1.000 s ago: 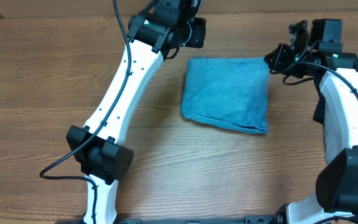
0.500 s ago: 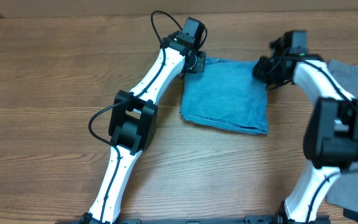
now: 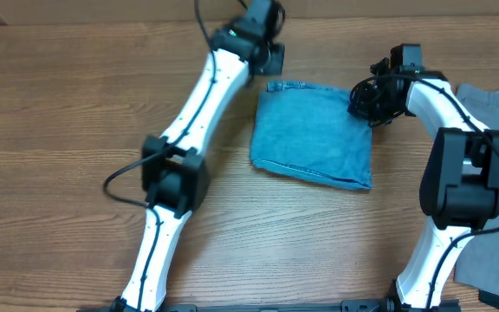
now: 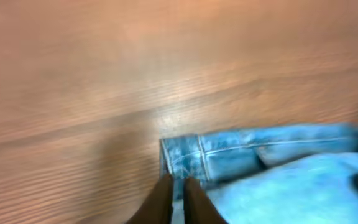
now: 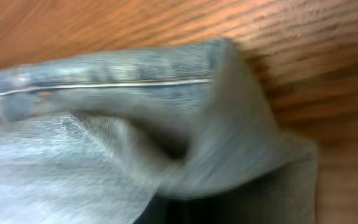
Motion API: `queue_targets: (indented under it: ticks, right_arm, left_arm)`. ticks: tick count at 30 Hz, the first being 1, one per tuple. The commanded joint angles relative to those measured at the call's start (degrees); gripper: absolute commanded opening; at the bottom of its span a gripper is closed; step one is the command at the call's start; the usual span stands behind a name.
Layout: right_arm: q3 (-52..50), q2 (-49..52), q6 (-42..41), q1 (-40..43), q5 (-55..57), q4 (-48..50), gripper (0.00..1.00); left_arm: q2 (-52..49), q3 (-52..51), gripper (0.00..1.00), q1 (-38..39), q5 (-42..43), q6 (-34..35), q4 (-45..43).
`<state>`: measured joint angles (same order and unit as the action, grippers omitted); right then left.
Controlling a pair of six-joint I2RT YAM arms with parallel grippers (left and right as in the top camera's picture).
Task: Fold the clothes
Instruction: 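Lift both grippers off the folded jeans square, then grasp the left and right edges of the jeans square with both grippers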
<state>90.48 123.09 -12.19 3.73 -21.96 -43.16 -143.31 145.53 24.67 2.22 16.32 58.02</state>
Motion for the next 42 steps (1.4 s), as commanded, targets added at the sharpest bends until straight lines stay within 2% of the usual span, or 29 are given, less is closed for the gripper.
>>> queue_targets:
  ticks: [1, 6, 9, 13, 15, 16, 21, 31, 32, 35, 42]
  right_arm:
    - [7.2, -11.9, 0.2, -0.3, 0.0, -2.6, 0.07]
    - [8.1, -20.1, 0.2, -0.3, 0.3, -6.3, 0.13]
    - [8.1, -21.0, -0.1, -0.3, 1.8, -7.2, 0.17]
    - [7.5, -19.0, -1.8, -0.3, 4.9, -7.0, 0.17]
    - [7.3, -17.3, -1.8, -0.3, 4.9, -7.1, 0.1]
    - [7.3, -16.3, -1.8, -0.3, 4.9, -7.3, 0.04]
    - [7.1, -9.6, -2.5, -0.3, 6.4, -7.2, 0.04]
    - [7.1, 6.6, -2.4, -0.3, 8.1, -0.9, 0.04]
    - [7.1, 8.1, -2.4, -0.3, 8.5, 0.5, 0.05]
    - [7.0, 12.3, -2.4, -0.3, 8.5, 4.9, 0.21]
    - [7.4, 12.1, -2.4, -0.2, 8.2, 5.5, 0.21]
  left_arm:
    - [10.9, 3.6, 0.12, -2.1, 1.2, 0.5, 3.6]
    - [11.3, 3.4, 0.09, -2.4, 4.7, 0.4, 11.5]
    - [9.5, 3.0, 0.04, -2.4, 4.7, 0.3, 15.9]
    - [8.0, 0.3, 0.04, -2.1, 4.9, 0.3, 17.0]
    - [7.6, -1.7, 0.04, -1.9, 5.0, 0.3, 16.6]
    - [7.6, -2.9, 0.04, -1.8, 5.1, 0.3, 15.9]
    - [7.6, -11.3, 0.04, -1.5, 11.0, 0.4, 11.0]
    - [7.6, -32.6, 0.04, 1.2, 11.2, 0.4, -5.4]
    - [7.6, -34.7, 0.04, 1.3, 11.2, 0.4, -6.9]
    - [7.6, -39.1, 0.04, 1.3, 11.1, 0.4, -10.0]
    - [8.0, -42.0, 0.04, 1.2, 10.8, 0.4, -11.6]
